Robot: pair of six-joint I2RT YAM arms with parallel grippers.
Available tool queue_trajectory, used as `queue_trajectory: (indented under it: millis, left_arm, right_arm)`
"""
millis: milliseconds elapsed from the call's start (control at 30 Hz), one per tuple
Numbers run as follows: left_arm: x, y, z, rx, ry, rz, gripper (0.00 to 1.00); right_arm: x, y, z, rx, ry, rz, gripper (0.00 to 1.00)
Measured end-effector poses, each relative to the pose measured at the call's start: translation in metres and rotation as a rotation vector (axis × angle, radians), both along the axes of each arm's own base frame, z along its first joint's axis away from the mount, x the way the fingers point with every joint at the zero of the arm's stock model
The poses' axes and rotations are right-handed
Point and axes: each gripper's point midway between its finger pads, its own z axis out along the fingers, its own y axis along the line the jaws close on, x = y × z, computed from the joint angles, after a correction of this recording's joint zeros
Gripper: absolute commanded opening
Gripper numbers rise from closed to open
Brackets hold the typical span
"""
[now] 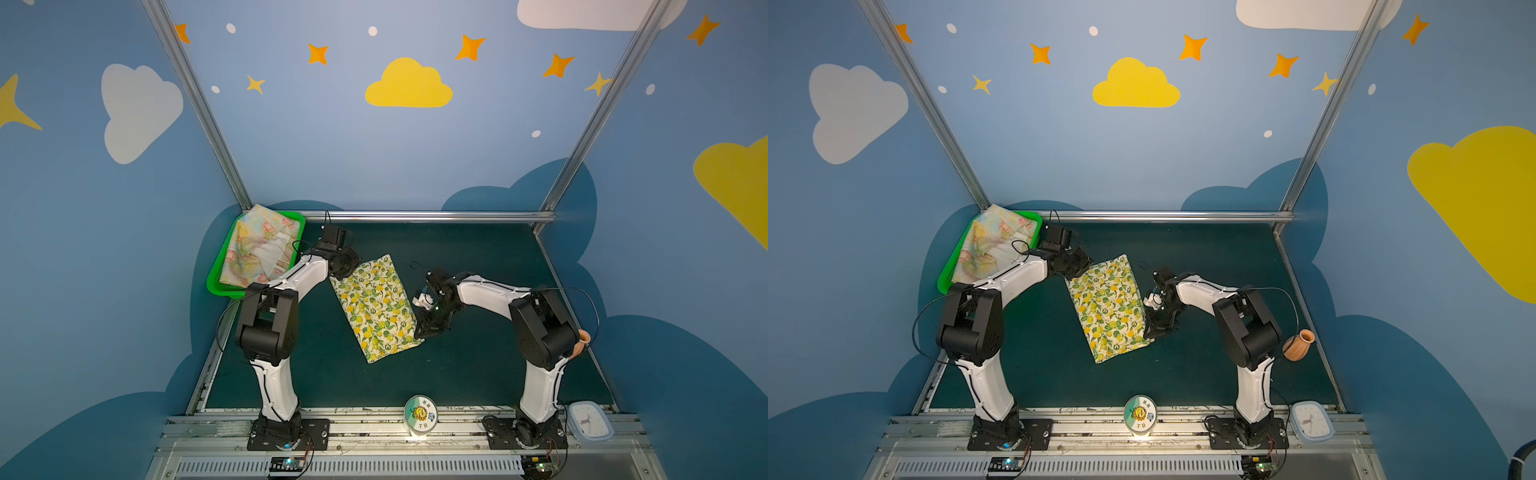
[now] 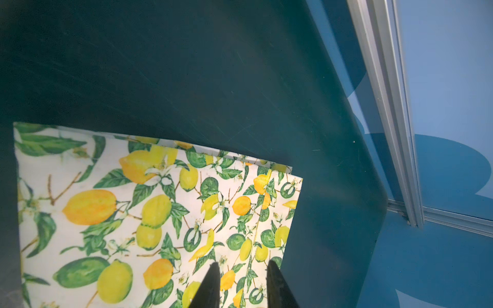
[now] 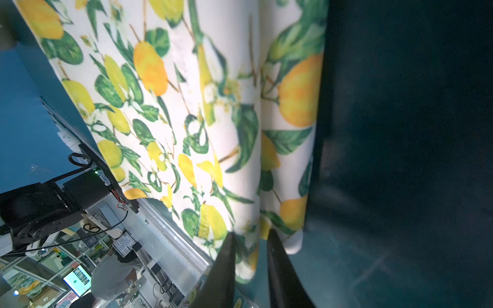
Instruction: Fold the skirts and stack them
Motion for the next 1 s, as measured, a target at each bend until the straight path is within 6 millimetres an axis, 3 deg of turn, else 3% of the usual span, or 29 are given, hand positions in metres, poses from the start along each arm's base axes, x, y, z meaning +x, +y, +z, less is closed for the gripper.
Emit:
queue_trajectory:
  millis: [133,1000]
  left_arm:
    - [-0.002,0.000,-0.003,-0.004,0.005,-0.003,0.31]
    - [0.000,-0.002,-0.004,-0.034,-0.007,-0.015,0.31]
  right_arm:
    - [-0.001,0.000,-0.002,-0.011,0.003,-0.002,0.00]
    - [0.011,-0.009,0.007,-0.106,-0.064,0.017,0.00]
